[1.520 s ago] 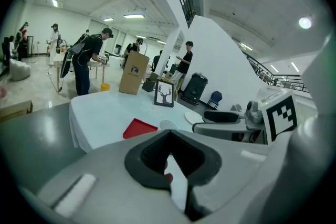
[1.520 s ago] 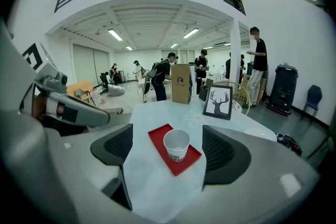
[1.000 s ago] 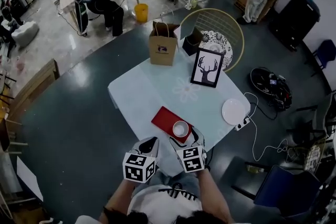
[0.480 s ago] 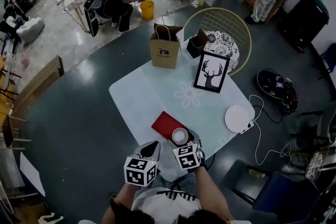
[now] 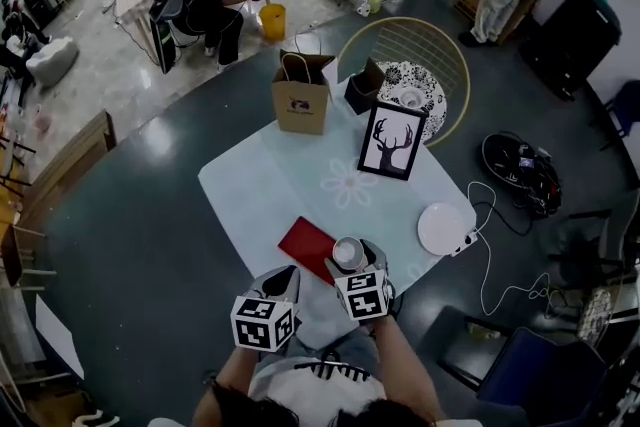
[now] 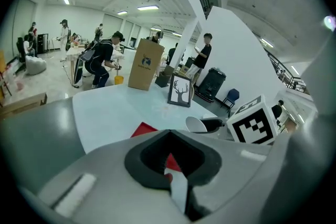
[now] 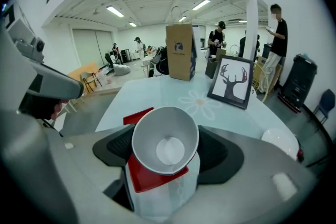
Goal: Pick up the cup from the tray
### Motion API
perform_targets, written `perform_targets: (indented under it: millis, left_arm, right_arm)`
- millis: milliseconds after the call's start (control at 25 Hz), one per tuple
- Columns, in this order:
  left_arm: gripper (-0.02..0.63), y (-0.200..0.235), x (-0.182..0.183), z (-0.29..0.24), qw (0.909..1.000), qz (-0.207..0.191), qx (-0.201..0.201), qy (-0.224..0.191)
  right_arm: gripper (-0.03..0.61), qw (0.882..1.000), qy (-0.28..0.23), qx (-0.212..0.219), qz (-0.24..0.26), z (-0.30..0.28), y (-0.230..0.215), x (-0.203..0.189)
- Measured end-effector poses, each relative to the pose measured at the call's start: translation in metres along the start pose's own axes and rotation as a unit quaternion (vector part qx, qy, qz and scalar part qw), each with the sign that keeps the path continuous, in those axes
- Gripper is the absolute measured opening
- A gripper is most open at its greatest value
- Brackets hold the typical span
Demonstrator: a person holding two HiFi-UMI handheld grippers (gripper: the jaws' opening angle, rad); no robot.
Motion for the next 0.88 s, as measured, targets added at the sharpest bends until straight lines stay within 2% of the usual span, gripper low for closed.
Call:
perform_targets:
  millis: [320, 640, 880]
  left_arm:
    - [0.000, -0.008, 0.004, -0.014, 0.9999, 0.007, 0.008, 0.010]
    - [0.000, -0.011, 0.007, -0.021, 0.9993, 0.031, 0.020, 0.008]
    - [0.000, -0.012, 0.010, -0.028, 0.9990, 0.036, 0.027, 0.007]
  right_arm:
    - [0.381, 0.996, -0.006, -0.048, -0.073, -0.001, -0.064, 0.004]
    - [0.382, 0.993, 0.002, -0.079, -0.084, -0.010, -0.103, 0.003]
    - [0.388, 0.994, 0.019, -0.070, -0.087, -0.024, -0.115, -0.007]
Point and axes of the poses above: the fingertips, and each gripper's own axes: z backward along the fingers, y to its left, x out of its top, the point moved 10 cm from there along z, backward along the fingers, and after that the axes turned 1 degree about y, right-handed, at the moved point
